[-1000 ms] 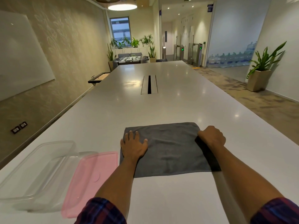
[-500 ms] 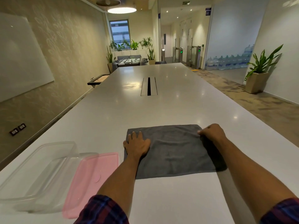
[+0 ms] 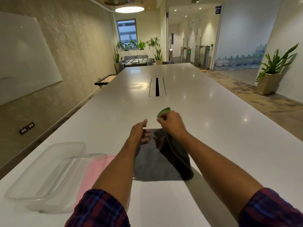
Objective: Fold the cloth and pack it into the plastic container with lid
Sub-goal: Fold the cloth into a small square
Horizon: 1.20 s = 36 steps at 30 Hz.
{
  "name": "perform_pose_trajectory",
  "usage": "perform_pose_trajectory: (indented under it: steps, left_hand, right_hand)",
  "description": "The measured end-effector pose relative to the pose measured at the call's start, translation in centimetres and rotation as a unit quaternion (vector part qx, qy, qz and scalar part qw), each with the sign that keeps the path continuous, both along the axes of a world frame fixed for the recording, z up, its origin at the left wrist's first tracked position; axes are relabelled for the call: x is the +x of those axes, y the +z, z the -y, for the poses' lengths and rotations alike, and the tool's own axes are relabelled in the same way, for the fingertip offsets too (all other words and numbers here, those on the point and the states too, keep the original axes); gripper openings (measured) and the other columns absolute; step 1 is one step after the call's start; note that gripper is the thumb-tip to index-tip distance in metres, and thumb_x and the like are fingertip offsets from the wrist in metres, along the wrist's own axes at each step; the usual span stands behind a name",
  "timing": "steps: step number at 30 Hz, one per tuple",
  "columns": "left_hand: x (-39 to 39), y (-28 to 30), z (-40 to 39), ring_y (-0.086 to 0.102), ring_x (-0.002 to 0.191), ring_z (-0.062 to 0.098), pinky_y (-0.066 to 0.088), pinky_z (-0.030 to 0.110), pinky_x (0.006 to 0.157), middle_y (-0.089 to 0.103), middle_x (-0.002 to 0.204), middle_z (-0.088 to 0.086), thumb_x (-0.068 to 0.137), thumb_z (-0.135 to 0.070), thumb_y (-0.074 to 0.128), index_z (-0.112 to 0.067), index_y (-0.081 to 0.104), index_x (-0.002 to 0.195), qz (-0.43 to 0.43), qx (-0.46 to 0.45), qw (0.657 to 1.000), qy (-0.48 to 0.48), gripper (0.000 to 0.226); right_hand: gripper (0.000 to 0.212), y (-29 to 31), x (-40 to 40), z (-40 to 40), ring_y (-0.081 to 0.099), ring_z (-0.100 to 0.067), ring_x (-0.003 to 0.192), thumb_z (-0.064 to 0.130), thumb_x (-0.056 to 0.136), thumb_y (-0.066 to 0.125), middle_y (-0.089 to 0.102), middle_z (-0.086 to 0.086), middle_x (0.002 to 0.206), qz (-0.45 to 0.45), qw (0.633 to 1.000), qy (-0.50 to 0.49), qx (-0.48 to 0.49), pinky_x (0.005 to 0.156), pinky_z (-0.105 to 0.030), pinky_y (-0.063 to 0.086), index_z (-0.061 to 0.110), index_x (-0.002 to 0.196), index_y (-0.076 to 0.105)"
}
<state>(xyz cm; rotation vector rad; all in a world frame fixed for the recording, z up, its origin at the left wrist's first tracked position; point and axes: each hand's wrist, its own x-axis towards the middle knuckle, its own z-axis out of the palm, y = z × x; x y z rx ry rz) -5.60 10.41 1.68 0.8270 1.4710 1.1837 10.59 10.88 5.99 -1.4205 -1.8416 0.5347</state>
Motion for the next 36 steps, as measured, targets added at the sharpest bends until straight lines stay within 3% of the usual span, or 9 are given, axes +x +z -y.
perform_pose_trajectory:
  steps: [4,7,9,12,15,21,25,31,36]
  left_hand:
    - [-1.7,-0.8,-0.3,0.068,0.096,0.033,0.053,0.049,0.099,0.069,0.103,0.018,0.096,-0.056,0.05,-0.012,0.06,0.112,0.05,-0.024,0.998,-0.04,0.048]
    - [-2.2,-1.3,-0.5,0.063,0.102,0.034,0.053,0.045,0.096,0.062,0.114,0.021,0.098,-0.025,0.051,-0.001,0.057,0.125,-0.032,-0.013,0.999,-0.008,0.037]
    - [-2.4,-1.5,-0.7,0.061,0.107,0.034,0.054,0.044,0.093,0.057,0.12,0.019,0.091,-0.004,0.046,-0.009,0.053,0.133,-0.104,-0.009,0.994,0.008,0.043]
    - [-2.6,-1.9,-1.0,0.062,0.107,0.031,0.053,0.037,0.093,0.064,0.124,0.02,0.085,0.007,0.051,-0.005,0.067,0.125,-0.18,0.003,0.984,0.01,0.044]
    - [-2.7,-2.1,-1.5,0.065,0.111,0.034,0.053,0.04,0.099,0.071,0.117,0.019,0.086,0.002,0.06,-0.002,0.075,0.112,-0.228,0.01,0.973,0.013,0.03]
    - [-3.4,-1.7,-2.0,0.066,0.111,0.032,0.053,0.037,0.097,0.072,0.117,0.015,0.084,0.0,0.06,-0.009,0.077,0.112,-0.307,0.034,0.951,0.018,0.034]
    - [-3.9,-1.9,-2.2,0.065,0.108,0.031,0.053,0.033,0.093,0.073,0.117,0.014,0.086,-0.001,0.058,-0.01,0.077,0.112,-0.33,0.033,0.943,0.025,0.034]
    - [-4.4,-2.8,-1.6,0.059,0.125,0.03,0.044,0.03,0.101,0.066,0.132,0.013,0.086,0.0,0.058,-0.006,0.068,0.127,-0.409,0.023,0.912,-0.016,0.042]
    - [-4.2,-3.2,-1.3,0.06,0.121,0.031,0.048,0.036,0.102,0.064,0.131,0.016,0.08,0.002,0.06,-0.007,0.068,0.125,-0.457,0.031,0.888,-0.032,0.046]
  right_hand:
    - [0.025,-2.0,-3.1,1.0,0.065,-0.017,0.091,0.015,0.093,0.067,0.074,-0.007,0.111,0.002,0.992,0.113,-0.064,0.084,-0.029,0.051,0.014,0.117,0.073]
    - [0.023,-3.2,-3.1,1.3,0.071,-0.025,0.088,0.004,0.092,0.064,0.075,-0.017,0.104,-0.027,0.964,0.221,-0.146,0.09,-0.045,0.06,0.006,0.114,0.068]
    - [0.019,-3.6,-2.5,1.1,0.071,-0.022,0.084,0.02,0.09,0.072,0.076,-0.012,0.096,0.031,0.964,0.223,-0.14,0.084,-0.042,0.06,0.009,0.104,0.069]
    - [0.046,-3.6,-1.3,0.8,0.068,-0.016,0.084,0.06,0.074,0.079,0.074,0.001,0.089,0.2,0.949,0.198,-0.144,0.078,-0.036,0.057,0.02,0.094,0.072]
    - [0.048,-3.4,-0.4,0.8,0.064,-0.021,0.076,0.061,0.07,0.082,0.069,-0.001,0.08,0.321,0.907,0.227,-0.153,0.071,-0.035,0.051,0.016,0.083,0.07]
    - [0.047,-2.8,-1.0,3.4,0.033,-0.013,0.055,0.039,0.077,0.083,0.034,0.004,0.061,0.174,0.905,0.364,-0.136,0.057,-0.033,0.026,0.018,0.062,0.044]
    - [0.039,-3.5,-2.5,5.0,0.041,-0.016,0.057,0.025,0.079,0.084,0.044,-0.003,0.064,0.136,0.893,0.411,-0.123,0.059,-0.033,0.033,0.005,0.072,0.052]
    - [0.017,-5.0,-3.3,5.5,0.055,-0.013,0.062,0.018,0.081,0.083,0.062,-0.002,0.073,0.16,0.864,0.445,-0.173,0.065,-0.024,0.043,0.01,0.084,0.068]
    - [0.031,-5.6,-3.4,5.6,0.063,-0.013,0.072,0.018,0.081,0.084,0.068,-0.003,0.08,0.155,0.838,0.467,-0.236,0.073,-0.019,0.047,0.01,0.109,0.074]
